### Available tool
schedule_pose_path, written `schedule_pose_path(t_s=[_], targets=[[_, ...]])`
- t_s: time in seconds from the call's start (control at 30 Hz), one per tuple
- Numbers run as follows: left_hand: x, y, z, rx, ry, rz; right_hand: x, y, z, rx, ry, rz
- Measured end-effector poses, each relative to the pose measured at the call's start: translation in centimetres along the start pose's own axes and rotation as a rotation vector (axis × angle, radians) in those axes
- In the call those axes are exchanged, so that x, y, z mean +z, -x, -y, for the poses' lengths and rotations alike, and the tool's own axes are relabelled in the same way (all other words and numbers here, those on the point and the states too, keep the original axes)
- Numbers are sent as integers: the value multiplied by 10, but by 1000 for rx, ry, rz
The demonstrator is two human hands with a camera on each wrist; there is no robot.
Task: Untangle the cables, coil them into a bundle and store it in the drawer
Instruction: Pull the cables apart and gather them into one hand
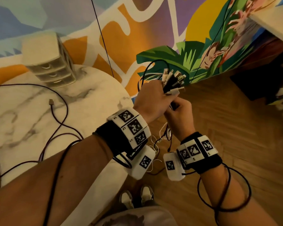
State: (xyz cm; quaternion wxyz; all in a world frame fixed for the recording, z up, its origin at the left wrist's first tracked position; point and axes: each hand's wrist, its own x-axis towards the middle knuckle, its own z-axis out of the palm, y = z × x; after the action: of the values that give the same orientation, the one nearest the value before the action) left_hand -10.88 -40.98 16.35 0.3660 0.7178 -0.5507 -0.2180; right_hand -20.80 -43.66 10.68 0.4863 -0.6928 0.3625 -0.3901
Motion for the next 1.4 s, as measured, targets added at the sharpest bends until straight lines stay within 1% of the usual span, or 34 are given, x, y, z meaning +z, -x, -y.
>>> schedule_pose_path(t_s=[0.07, 0.13, 0.2, 0.27, 0.33, 0.43, 0.53, 0.6, 0.63, 0.7, 0.73, 0.77, 0.8, 0.87, 0.97, 1.03, 1.1, 1.17, 1.2, 1.23, 1.33, 1.4], targets=[[-3, 1, -2, 54, 2, -55, 2, 1, -10, 78, -24, 72], [-12, -4, -8, 118, 22, -144, 4, 8, -35, 223, -13, 121], [-26, -15, -15, 192, 63, -255, 2, 20, -71, 400, 65, 133], [-38, -25, -19, 270, 32, -306, -6, 36, -110, 570, 173, 134], [-43, -29, -21, 342, -44, -332, -16, 44, -140, 686, 253, 131], [-50, -34, -23, 421, -39, -435, -33, 56, -177, 867, 308, 129], [-60, -41, -26, 453, -61, -458, -47, 69, -209, 1003, 424, 196], [-60, -43, -27, 459, -58, -449, -48, 68, -218, 1079, 421, 149], [-59, -43, -28, 458, -49, -452, -49, 64, -220, 1087, 426, 120], [-58, -43, -29, 452, -34, -465, -49, 56, -221, 1059, 422, 33], [-60, -44, -30, 451, -26, -468, -49, 53, -218, 1035, 384, -19], [-61, -46, -30, 456, -16, -470, -50, 50, -217, 1043, 346, -52], [-62, -48, -31, 464, -8, -470, -51, 50, -215, 1058, 328, -47], [-60, -49, -32, 484, -6, -459, -52, 49, -210, 1101, 426, 34], [-46, -45, -27, 461, 21, -431, -58, 52, -227, 1044, 621, 204], [-33, -41, -18, 423, 56, -394, -62, 55, -240, 1037, 645, 324], [-18, -36, -10, 393, 81, -361, -61, 53, -231, 1012, 681, 440], [-1, -29, -3, 364, 95, -337, -58, 45, -203, 849, 812, 532], [8, -25, 2, 343, 94, -324, -56, 39, -187, 767, 820, 533], [16, -21, 7, 315, 92, -304, -55, 34, -164, 701, 745, 506], [36, -13, 26, 233, 68, -218, -49, 17, -95, 379, 349, 392], [46, -10, 34, 157, 68, -152, -41, 8, -58, 293, 120, 367]])
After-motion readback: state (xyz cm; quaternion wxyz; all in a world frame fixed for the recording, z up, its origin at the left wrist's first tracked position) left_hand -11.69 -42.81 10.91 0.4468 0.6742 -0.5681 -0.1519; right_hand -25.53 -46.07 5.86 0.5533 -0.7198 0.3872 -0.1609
